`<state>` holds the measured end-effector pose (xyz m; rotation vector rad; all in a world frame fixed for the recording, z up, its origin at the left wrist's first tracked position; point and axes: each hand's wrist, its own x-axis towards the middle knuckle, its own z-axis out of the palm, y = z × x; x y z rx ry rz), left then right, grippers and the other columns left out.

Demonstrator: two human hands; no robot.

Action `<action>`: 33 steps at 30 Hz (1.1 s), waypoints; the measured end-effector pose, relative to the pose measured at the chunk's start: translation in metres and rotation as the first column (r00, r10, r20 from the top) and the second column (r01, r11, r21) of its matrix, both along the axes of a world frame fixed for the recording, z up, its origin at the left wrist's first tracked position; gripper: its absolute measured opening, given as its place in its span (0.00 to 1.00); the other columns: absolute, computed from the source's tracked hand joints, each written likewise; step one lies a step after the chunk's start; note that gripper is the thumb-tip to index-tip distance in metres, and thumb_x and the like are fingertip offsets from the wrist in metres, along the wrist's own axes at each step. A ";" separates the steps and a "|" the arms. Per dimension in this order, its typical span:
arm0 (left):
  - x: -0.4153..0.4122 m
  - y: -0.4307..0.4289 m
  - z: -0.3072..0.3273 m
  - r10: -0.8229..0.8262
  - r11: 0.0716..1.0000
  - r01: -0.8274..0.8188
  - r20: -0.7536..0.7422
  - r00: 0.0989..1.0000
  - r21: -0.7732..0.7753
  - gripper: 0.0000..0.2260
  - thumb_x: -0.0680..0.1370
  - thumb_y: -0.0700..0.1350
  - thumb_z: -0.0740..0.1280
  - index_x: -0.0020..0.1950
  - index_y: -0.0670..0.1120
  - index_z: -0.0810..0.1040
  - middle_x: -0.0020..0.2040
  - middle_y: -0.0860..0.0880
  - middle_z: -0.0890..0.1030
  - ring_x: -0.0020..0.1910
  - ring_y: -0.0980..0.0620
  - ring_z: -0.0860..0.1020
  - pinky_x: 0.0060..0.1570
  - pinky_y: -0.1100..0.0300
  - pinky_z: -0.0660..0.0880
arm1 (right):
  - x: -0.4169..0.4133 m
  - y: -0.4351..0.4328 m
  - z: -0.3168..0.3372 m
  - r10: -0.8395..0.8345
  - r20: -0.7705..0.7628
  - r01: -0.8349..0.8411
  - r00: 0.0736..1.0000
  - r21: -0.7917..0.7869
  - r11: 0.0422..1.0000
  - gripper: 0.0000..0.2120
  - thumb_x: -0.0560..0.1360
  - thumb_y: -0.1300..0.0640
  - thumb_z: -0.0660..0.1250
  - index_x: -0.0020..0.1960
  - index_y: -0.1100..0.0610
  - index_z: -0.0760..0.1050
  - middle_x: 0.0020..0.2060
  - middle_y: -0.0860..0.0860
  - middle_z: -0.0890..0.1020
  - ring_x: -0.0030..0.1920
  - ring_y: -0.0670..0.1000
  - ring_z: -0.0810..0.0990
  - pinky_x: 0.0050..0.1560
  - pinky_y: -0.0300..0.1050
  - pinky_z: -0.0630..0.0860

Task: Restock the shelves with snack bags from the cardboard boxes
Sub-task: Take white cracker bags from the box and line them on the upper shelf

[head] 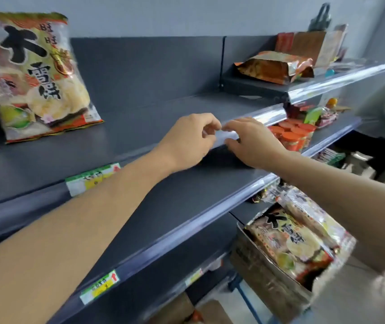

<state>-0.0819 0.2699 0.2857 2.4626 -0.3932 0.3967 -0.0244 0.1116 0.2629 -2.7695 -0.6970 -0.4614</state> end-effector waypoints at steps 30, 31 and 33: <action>0.154 -0.375 -0.271 0.094 0.950 -0.295 -0.814 0.573 -0.098 0.06 0.77 0.39 0.66 0.43 0.47 0.72 0.48 0.44 0.75 0.44 0.48 0.74 0.43 0.56 0.73 | 0.156 -0.394 -0.240 -0.300 -0.632 0.052 0.715 -0.380 0.924 0.24 0.78 0.52 0.64 0.71 0.60 0.66 0.61 0.56 0.77 0.58 0.56 0.77 0.58 0.48 0.76; 0.159 -0.377 -0.276 0.079 0.911 -0.385 -0.851 0.519 -0.150 0.06 0.77 0.39 0.65 0.43 0.47 0.71 0.48 0.43 0.74 0.44 0.47 0.74 0.42 0.56 0.75 | 0.161 -0.396 -0.246 -0.301 -0.646 0.061 0.701 -0.366 0.928 0.24 0.78 0.51 0.64 0.71 0.60 0.66 0.61 0.57 0.76 0.57 0.56 0.77 0.58 0.48 0.76; 0.167 -0.382 -0.284 0.039 0.831 -0.511 -0.894 0.447 -0.219 0.05 0.78 0.39 0.65 0.52 0.43 0.70 0.48 0.42 0.74 0.45 0.46 0.74 0.43 0.57 0.76 | 0.172 -0.401 -0.259 -0.310 -0.685 0.097 0.659 -0.332 0.938 0.24 0.79 0.49 0.62 0.70 0.60 0.66 0.61 0.57 0.76 0.57 0.56 0.77 0.58 0.49 0.76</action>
